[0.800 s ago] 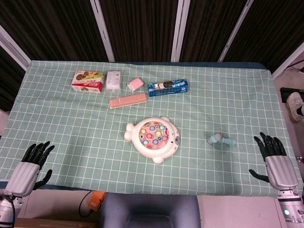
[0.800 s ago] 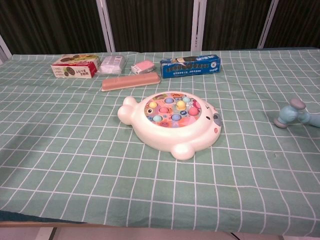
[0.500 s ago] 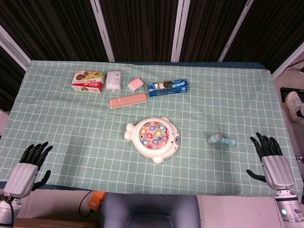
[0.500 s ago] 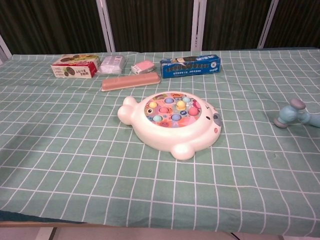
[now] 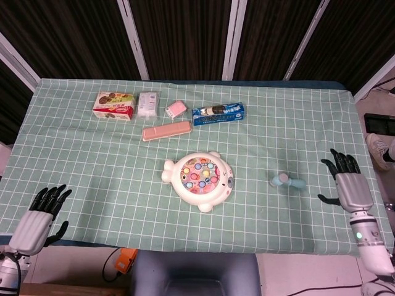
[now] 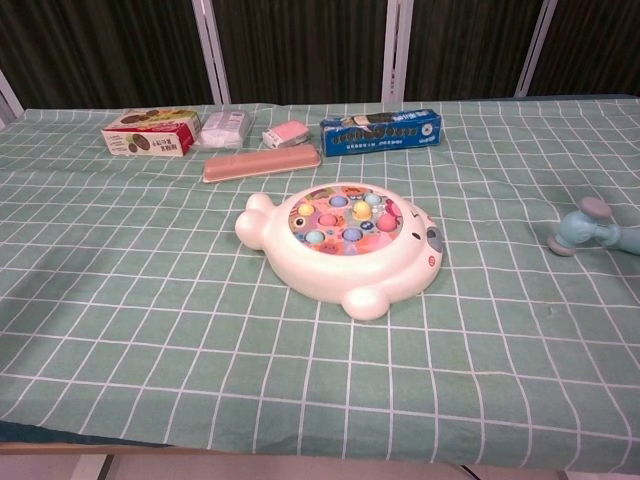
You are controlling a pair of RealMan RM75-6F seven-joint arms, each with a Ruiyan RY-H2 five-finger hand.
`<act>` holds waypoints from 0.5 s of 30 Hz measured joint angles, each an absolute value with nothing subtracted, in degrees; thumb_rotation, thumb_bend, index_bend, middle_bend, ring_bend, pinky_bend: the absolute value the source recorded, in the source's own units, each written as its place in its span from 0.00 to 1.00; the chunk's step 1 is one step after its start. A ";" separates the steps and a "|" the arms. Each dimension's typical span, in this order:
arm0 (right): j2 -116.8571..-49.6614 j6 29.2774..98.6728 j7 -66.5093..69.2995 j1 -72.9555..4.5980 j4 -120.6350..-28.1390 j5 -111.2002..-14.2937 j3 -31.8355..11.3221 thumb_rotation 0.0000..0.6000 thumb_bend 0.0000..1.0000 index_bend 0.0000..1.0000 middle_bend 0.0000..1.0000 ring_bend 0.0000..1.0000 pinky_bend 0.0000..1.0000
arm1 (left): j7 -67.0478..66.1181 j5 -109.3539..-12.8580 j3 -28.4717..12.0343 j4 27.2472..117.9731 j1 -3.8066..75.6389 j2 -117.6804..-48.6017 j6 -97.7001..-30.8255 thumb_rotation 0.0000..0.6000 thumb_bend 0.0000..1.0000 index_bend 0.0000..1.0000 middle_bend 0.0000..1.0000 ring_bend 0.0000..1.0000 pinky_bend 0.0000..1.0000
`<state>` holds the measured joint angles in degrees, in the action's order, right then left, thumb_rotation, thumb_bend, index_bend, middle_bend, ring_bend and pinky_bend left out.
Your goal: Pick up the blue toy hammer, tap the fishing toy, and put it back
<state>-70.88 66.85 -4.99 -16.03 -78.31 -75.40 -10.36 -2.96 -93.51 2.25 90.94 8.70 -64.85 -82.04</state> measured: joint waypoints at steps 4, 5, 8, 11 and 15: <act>-73.66 64.62 -5.15 -18.80 -73.69 -73.18 -11.82 1.00 0.39 0.53 0.10 0.00 0.04 | -2.99 -93.57 2.28 90.93 9.01 -64.97 -81.52 1.00 0.42 0.00 0.00 0.00 0.05; -74.17 64.43 -5.04 -19.21 -72.95 -73.11 -11.93 1.00 0.40 0.55 0.11 0.00 0.05 | -3.11 -93.58 2.29 90.93 9.12 -65.04 -81.34 1.00 0.42 0.00 0.00 0.00 0.05; -75.39 62.82 -4.00 -20.48 -71.34 -73.10 -11.92 1.00 0.43 0.57 0.12 0.01 0.06 | -3.48 -93.61 2.32 90.99 9.34 -65.20 -80.98 1.00 0.42 0.00 0.00 0.00 0.05; -76.85 60.84 -2.06 -21.70 -69.33 -73.32 -11.57 1.00 0.46 0.58 0.14 0.03 0.08 | -3.85 -93.55 2.33 91.03 9.46 -65.37 -80.75 1.00 0.42 0.00 0.00 0.00 0.05; -79.07 58.18 0.57 -23.00 -66.51 -73.64 -10.64 1.00 0.46 0.59 0.14 0.03 0.08 | -4.24 -93.43 2.38 91.10 9.49 -65.48 -80.61 1.00 0.42 0.00 0.00 0.00 0.05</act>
